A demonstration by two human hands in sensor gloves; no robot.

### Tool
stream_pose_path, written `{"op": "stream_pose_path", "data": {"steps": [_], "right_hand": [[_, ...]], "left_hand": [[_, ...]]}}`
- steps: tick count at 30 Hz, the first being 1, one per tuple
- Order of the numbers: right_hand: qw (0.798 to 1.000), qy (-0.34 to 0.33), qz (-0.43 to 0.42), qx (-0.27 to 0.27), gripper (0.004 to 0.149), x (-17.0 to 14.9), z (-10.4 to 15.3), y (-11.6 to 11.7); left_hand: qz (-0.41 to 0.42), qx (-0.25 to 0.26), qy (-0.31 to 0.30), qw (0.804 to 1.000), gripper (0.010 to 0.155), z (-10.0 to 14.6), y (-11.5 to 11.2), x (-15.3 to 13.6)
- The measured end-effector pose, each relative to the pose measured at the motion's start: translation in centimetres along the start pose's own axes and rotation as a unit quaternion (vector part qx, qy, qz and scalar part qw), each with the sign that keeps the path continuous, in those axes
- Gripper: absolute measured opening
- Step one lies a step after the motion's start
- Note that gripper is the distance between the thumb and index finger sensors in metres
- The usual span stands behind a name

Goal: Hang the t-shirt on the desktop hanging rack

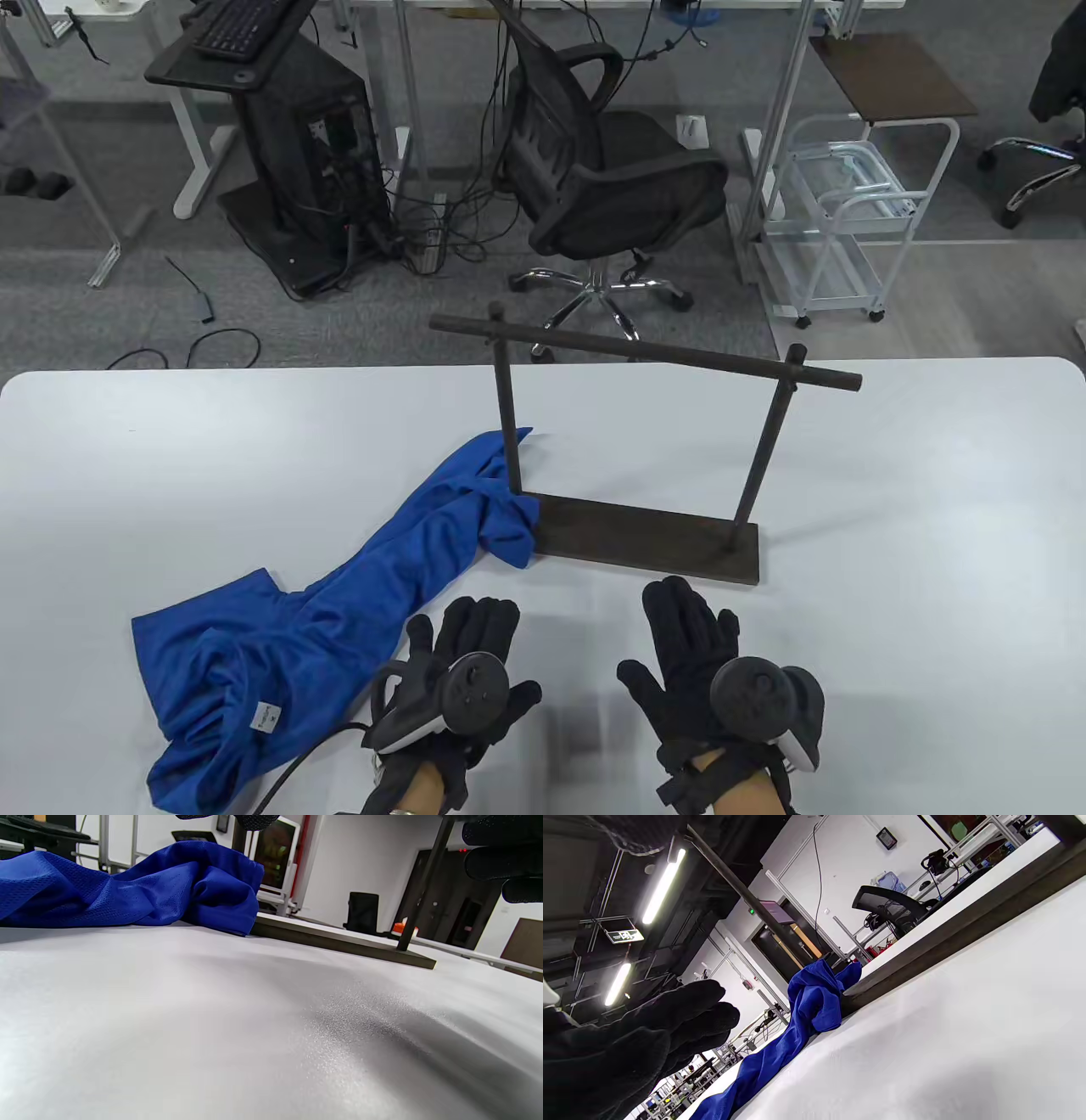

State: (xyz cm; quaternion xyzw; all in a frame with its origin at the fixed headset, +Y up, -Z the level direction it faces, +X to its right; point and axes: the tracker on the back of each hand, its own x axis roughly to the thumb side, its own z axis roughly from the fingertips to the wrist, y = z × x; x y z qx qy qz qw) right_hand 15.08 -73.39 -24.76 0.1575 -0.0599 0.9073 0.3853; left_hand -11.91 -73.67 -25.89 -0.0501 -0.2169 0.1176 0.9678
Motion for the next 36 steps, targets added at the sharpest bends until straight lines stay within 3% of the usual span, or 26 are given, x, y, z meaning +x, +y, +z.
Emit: {"op": "stream_pose_path", "data": {"steps": [27,31,34,36], "right_hand": [[0.998,0.034,0.018,0.047,0.076,-0.6,0.0,0.7],[0.997,0.057,0.014,0.044,0.077,-1.4,0.1,0.3],[0.997,0.057,0.014,0.043,0.076,-1.4,0.1,0.4],[0.997,0.056,0.020,0.052,0.076,-1.3,0.0,0.5]], "left_hand": [[-0.029,-0.024,0.026,0.999,0.094,0.0,-0.7,-0.6],[-0.062,-0.048,0.039,0.996,0.096,-0.1,-1.2,-0.5],[-0.142,-0.117,0.050,0.982,0.098,-0.6,-2.3,0.0],[-0.164,-0.127,0.045,0.977,0.098,-0.9,-2.6,0.4]]}}
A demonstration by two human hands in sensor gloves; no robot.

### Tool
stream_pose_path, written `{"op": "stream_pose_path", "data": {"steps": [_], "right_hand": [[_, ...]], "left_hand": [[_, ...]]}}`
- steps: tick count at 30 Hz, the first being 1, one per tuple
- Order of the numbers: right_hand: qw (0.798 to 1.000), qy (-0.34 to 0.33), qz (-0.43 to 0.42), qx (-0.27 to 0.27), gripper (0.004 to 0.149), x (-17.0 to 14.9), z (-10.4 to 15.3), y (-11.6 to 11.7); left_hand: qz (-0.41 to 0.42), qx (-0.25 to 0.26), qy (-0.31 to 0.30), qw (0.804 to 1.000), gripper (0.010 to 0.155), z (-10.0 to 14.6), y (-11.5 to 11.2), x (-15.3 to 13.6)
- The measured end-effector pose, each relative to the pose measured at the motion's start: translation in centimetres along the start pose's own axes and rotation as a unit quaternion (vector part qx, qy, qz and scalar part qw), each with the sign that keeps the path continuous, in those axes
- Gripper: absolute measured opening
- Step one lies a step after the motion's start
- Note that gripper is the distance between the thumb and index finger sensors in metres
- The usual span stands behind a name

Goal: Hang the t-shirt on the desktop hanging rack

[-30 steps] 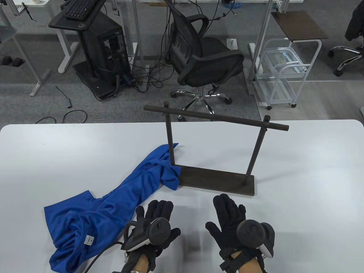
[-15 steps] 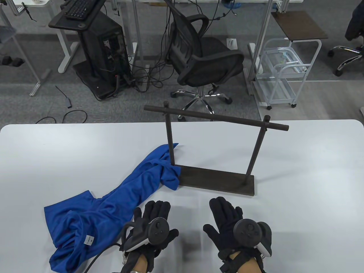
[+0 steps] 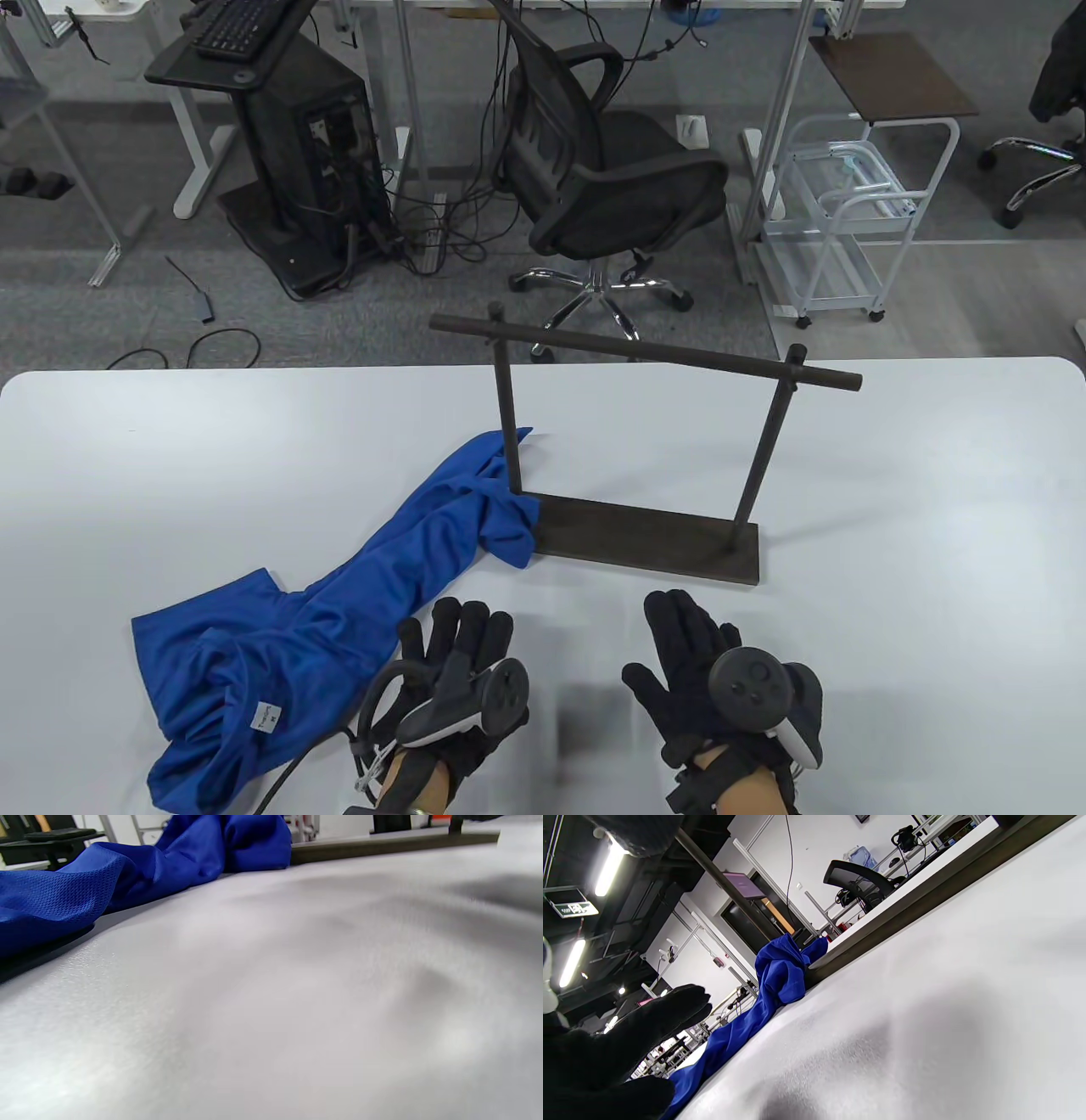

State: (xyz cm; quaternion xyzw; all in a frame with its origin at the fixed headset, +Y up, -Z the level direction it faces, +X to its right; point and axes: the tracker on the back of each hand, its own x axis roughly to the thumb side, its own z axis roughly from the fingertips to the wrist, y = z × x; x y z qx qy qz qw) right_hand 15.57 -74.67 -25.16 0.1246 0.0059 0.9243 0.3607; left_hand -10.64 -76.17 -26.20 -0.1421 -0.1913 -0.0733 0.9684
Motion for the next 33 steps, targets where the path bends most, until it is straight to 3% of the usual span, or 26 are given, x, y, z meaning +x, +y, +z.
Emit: {"op": "stream_pose_path", "data": {"steps": [5,9,14,17,20,24,29,33], "right_hand": [[1.000,-0.001,-0.006,0.001,0.076,0.1,0.0,-0.1],[1.000,-0.013,-0.008,0.009,0.076,0.5,-0.1,0.1],[1.000,-0.003,-0.003,0.012,0.077,0.2,-0.3,0.2],[1.000,0.009,-0.004,0.011,0.078,-0.3,-0.4,0.1],[1.000,0.012,-0.006,0.010,0.078,-0.4,-0.4,0.0],[1.000,0.013,-0.003,0.005,0.078,-0.4,-0.1,-0.2],[1.000,0.011,-0.013,0.002,0.078,-0.4,0.0,-0.4],[1.000,0.004,-0.018,0.012,0.078,-0.2,-0.1,-0.1]], "left_hand": [[-0.019,0.010,0.000,1.000,0.097,-1.3,-0.1,0.1],[-0.147,0.007,0.018,0.989,0.096,-2.5,0.2,-0.9],[-0.117,-0.037,0.056,0.991,0.098,-4.1,-0.5,-3.6],[-0.145,-0.068,0.082,0.984,0.102,-4.9,-1.0,-5.4],[-0.097,-0.072,0.090,0.989,0.109,-5.5,-1.0,-6.8],[-0.098,-0.091,0.125,0.983,0.116,-6.2,-0.9,-8.7],[-0.017,-0.152,0.170,0.974,0.123,-6.5,-1.6,-11.7],[0.026,-0.169,0.178,0.969,0.125,-6.7,-2.4,-13.9]]}}
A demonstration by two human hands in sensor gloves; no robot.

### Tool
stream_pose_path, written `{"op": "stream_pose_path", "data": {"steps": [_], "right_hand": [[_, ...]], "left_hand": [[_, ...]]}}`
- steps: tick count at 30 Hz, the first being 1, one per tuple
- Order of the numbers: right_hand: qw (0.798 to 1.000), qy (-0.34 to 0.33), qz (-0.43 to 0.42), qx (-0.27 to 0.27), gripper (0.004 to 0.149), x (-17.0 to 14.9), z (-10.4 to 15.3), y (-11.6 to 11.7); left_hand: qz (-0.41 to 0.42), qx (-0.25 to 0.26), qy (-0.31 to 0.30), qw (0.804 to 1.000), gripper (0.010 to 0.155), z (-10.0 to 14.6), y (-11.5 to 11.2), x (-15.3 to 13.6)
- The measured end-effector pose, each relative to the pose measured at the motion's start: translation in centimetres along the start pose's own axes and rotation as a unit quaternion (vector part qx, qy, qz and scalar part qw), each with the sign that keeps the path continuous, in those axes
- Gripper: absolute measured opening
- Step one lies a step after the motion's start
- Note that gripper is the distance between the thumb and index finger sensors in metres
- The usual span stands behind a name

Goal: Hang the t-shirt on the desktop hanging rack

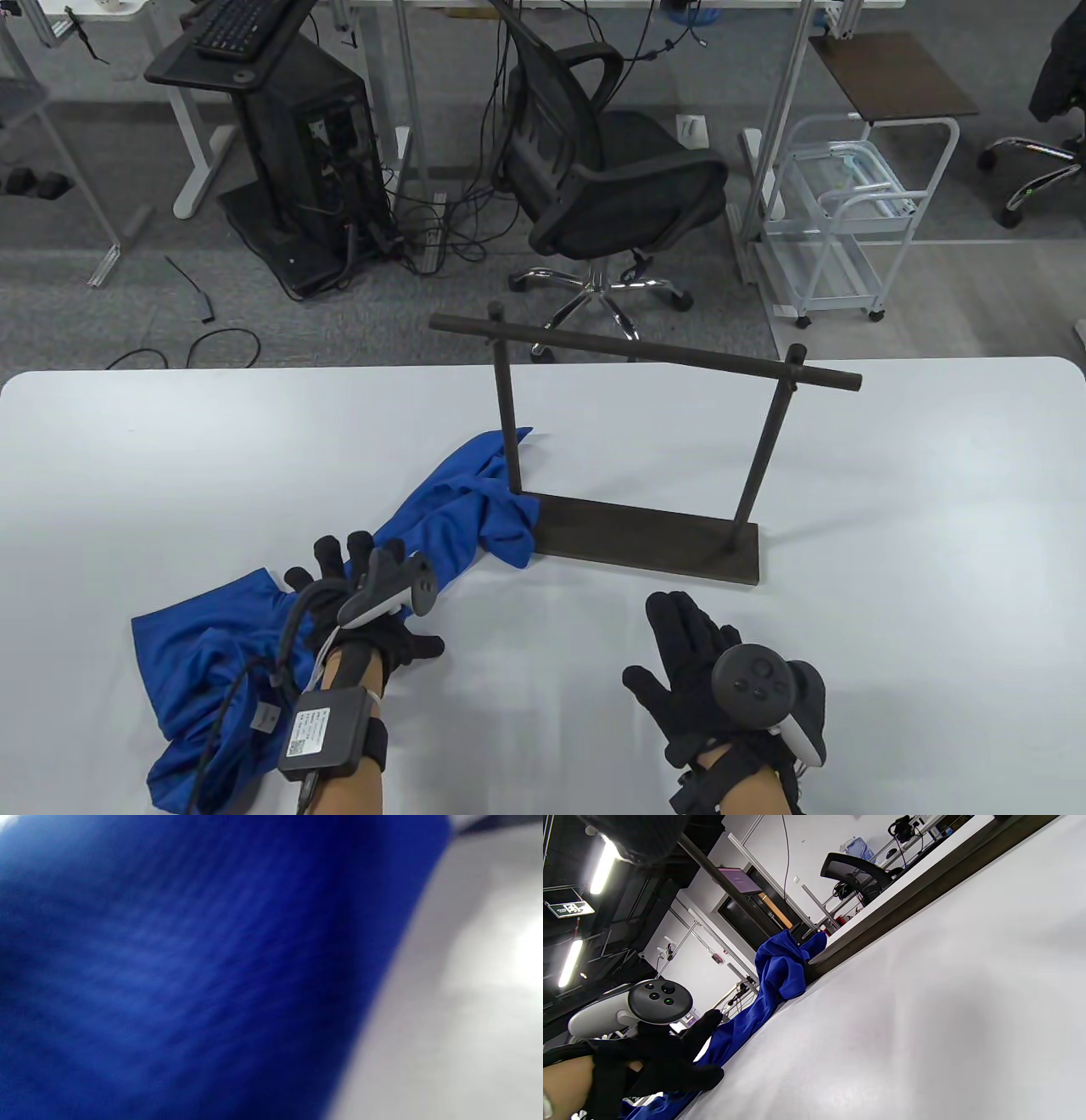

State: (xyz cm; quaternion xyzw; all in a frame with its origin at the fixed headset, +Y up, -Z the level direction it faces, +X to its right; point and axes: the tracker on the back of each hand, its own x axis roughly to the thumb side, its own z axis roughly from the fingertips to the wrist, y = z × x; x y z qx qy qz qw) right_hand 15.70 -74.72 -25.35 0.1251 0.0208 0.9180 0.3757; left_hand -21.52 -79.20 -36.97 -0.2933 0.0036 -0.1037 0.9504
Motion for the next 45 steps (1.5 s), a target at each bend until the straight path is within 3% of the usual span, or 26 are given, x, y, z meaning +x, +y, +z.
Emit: {"op": "stream_pose_path", "data": {"steps": [5,8,11,14,20,26,29,35,38,42,45], "right_hand": [[1.000,-0.008,-0.007,0.020,0.079,0.2,-0.4,0.6],[1.000,-0.008,-0.002,0.026,0.079,0.3,-0.5,0.8],[0.999,-0.006,-0.003,0.032,0.079,0.2,-0.6,0.8],[0.999,-0.007,-0.003,0.038,0.079,0.3,-0.6,0.9],[0.999,-0.009,-0.005,0.048,0.079,0.5,-0.6,1.1],[0.998,-0.009,-0.013,0.059,0.079,0.6,-0.8,1.2],[0.998,-0.019,-0.023,0.057,0.079,0.8,-0.6,1.1],[0.997,-0.038,-0.039,0.055,0.078,1.3,-0.6,1.3],[0.996,-0.046,-0.042,0.060,0.077,1.6,-0.7,1.6],[0.995,-0.061,-0.061,0.059,0.076,2.1,-0.7,1.5],[0.993,-0.070,-0.085,0.047,0.075,2.2,-0.6,1.3]], "left_hand": [[0.044,-0.051,-0.016,0.998,0.128,-1.3,-0.2,-0.9],[0.081,-0.046,-0.035,0.995,0.128,-1.7,-0.6,-1.5],[0.081,0.032,-0.032,0.996,0.124,-1.2,-0.1,-1.7],[0.049,0.086,-0.031,0.995,0.115,-0.6,0.5,-1.7],[0.072,0.068,-0.007,0.995,0.094,0.6,0.7,-0.8],[0.019,0.073,0.030,0.997,0.072,2.4,0.3,2.4],[-0.007,0.076,0.044,0.996,0.069,3.2,-0.1,3.8],[-0.053,0.119,-0.013,0.991,0.071,5.7,-0.7,4.9],[-0.019,0.158,-0.034,0.987,0.070,7.2,-0.3,4.8],[-0.017,0.241,-0.088,0.966,0.070,9.2,0.0,5.7],[0.061,0.267,-0.131,0.953,0.069,10.3,0.5,6.5]]}}
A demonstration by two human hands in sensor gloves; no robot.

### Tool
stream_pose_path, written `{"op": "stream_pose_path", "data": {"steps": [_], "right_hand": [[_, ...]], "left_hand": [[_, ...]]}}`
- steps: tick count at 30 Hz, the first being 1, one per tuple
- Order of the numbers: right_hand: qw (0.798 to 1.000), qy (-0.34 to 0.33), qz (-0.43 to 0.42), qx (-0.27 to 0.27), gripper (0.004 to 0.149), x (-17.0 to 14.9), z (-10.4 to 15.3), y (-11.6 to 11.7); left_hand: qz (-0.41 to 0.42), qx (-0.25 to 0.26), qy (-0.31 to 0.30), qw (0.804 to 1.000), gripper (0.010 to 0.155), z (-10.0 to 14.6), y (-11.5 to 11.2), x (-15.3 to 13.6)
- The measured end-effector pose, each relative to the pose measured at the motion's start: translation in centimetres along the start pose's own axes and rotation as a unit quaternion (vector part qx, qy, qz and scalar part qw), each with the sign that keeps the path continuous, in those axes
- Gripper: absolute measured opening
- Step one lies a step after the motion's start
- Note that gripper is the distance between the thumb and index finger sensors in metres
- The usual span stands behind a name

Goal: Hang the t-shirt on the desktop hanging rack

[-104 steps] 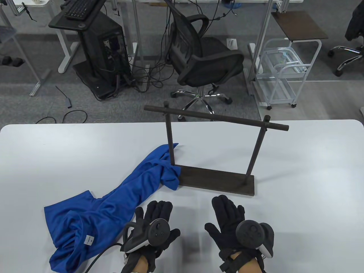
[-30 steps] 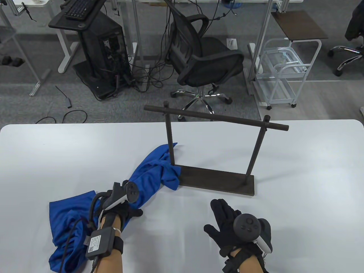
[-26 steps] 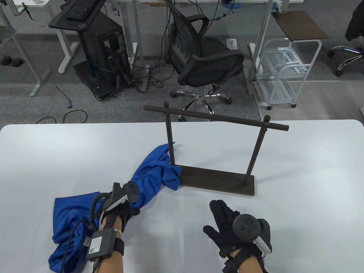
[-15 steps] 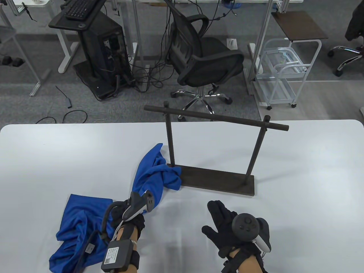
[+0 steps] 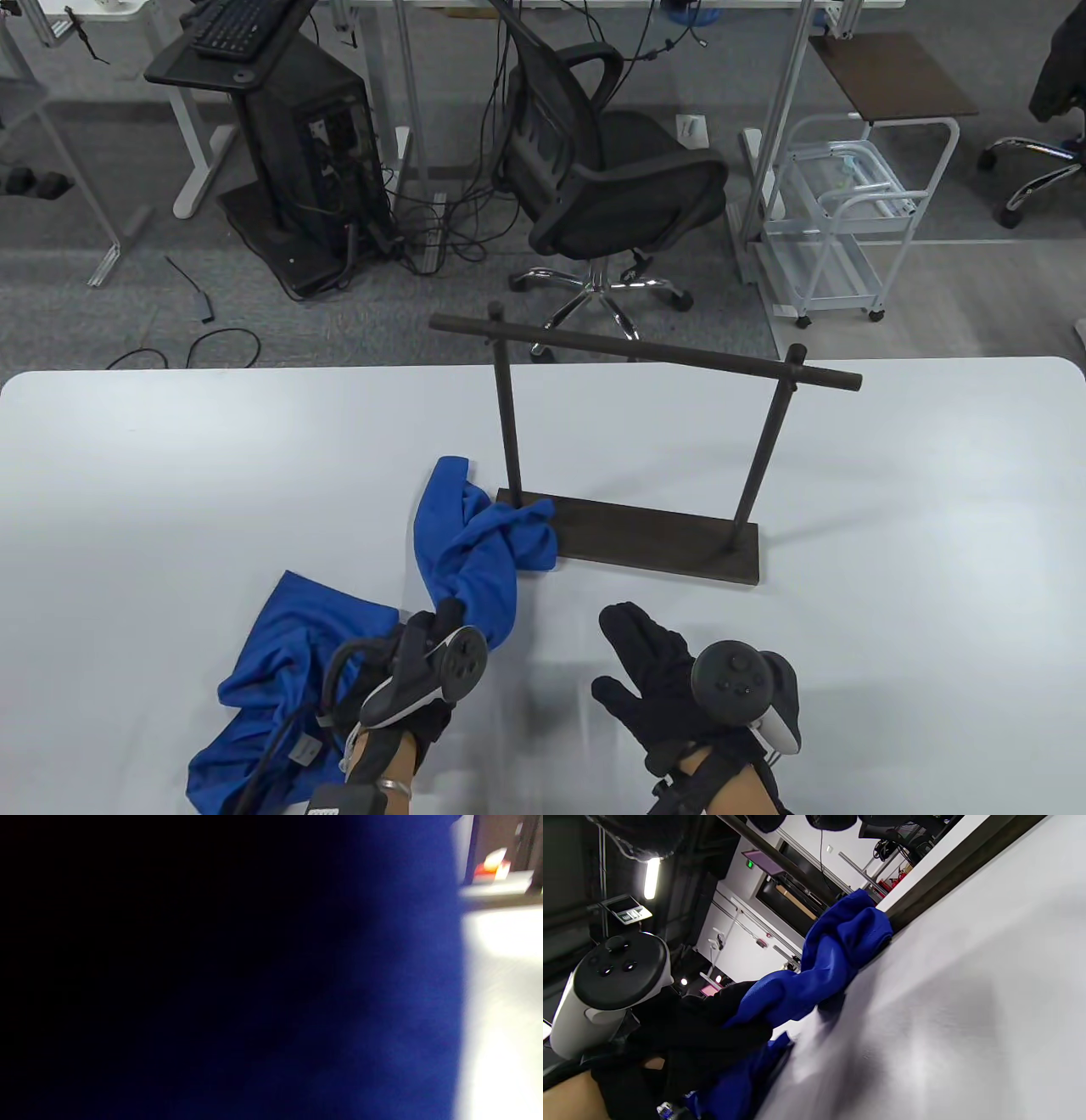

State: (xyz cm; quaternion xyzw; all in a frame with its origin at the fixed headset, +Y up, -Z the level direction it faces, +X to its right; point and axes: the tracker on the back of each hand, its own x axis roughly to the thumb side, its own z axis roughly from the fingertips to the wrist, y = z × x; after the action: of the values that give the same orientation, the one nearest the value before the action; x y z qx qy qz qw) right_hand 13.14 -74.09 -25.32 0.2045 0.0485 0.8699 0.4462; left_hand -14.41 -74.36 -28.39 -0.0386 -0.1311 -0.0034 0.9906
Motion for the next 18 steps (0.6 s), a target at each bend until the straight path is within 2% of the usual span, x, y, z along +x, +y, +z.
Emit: {"op": "stream_pose_path", "data": {"steps": [3,10,18], "right_hand": [[1.000,-0.007,-0.017,0.006,0.073,0.1,-0.1,0.2],[0.995,-0.022,-0.073,0.062,0.069,0.8,-0.5,2.1],[0.989,-0.026,-0.089,0.114,0.070,1.3,-0.7,3.5]], "left_hand": [[0.052,0.039,-0.025,0.998,0.069,0.4,1.1,1.1],[0.139,0.095,-0.071,0.983,0.069,1.2,2.9,3.5],[0.174,0.137,-0.089,0.971,0.068,1.5,3.5,4.2]]}}
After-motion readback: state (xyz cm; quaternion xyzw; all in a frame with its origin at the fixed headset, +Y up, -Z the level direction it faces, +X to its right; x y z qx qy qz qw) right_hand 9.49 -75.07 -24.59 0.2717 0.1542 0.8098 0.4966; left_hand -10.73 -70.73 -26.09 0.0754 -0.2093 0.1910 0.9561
